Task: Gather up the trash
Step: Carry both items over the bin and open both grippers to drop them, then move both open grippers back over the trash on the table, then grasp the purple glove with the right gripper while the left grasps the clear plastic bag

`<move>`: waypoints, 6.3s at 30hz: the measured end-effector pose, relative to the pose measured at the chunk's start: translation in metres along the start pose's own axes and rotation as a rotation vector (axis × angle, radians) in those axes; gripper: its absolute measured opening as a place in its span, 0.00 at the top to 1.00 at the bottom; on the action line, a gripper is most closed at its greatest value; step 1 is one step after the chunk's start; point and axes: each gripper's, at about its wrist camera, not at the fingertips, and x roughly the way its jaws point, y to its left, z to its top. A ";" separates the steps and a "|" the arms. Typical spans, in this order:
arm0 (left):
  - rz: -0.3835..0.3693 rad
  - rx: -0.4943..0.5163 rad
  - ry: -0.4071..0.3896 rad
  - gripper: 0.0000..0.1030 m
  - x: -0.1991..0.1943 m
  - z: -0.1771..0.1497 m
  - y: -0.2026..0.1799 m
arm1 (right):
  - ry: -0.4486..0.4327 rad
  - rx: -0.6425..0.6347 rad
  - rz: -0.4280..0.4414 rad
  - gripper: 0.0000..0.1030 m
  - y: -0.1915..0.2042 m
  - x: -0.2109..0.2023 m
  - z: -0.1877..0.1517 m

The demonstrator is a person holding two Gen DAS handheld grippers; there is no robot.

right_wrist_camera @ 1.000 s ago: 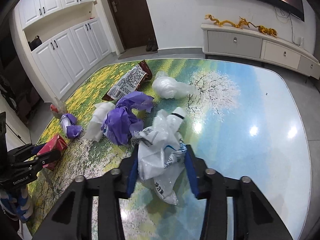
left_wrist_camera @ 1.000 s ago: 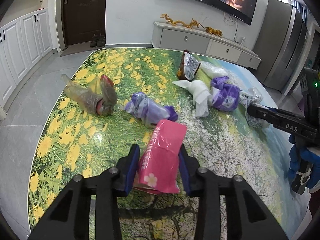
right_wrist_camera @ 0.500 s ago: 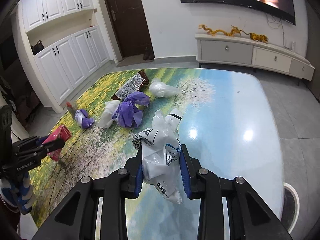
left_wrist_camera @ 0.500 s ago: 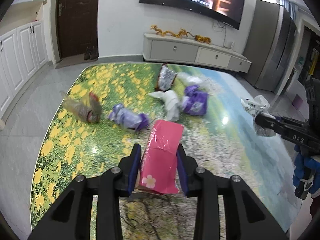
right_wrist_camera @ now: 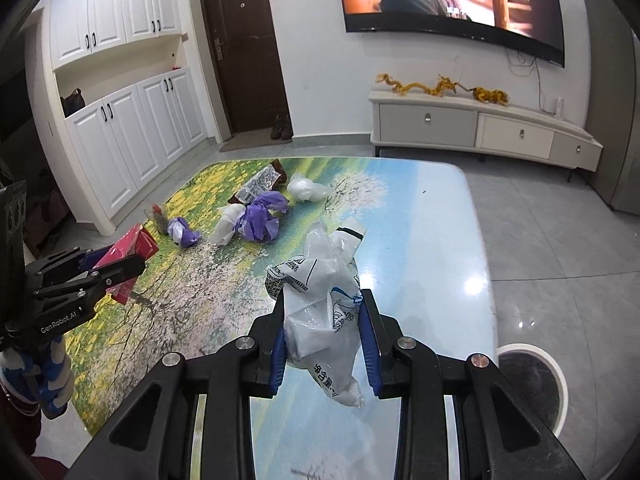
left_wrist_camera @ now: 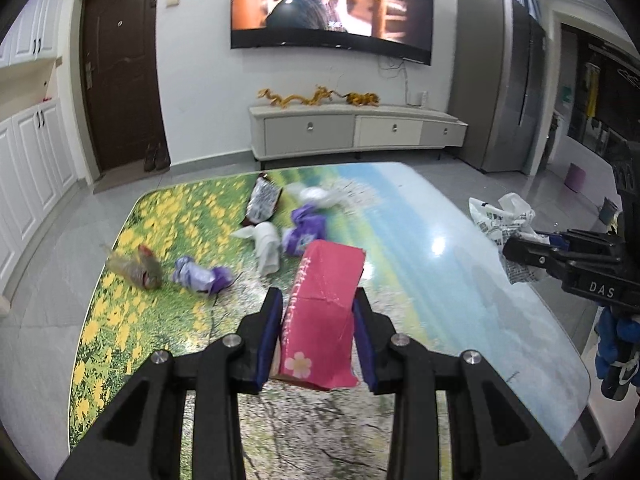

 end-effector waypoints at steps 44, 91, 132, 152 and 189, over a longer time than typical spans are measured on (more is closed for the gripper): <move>-0.189 0.262 0.055 0.68 0.028 0.044 -0.164 | -0.126 0.219 -0.138 0.70 -0.124 -0.082 -0.058; -0.463 0.280 0.287 0.45 0.191 0.072 -0.331 | 0.061 0.558 -0.283 0.55 -0.283 -0.014 -0.128; -0.286 0.121 0.103 0.40 0.087 0.067 -0.191 | -0.039 0.281 -0.209 0.54 -0.155 -0.047 -0.050; -0.236 0.022 -0.016 0.35 0.022 0.057 -0.117 | -0.087 0.127 -0.187 0.52 -0.073 -0.071 -0.022; 0.122 -0.313 0.024 0.32 0.056 -0.004 0.145 | 0.040 -0.055 0.019 0.51 0.018 0.041 0.039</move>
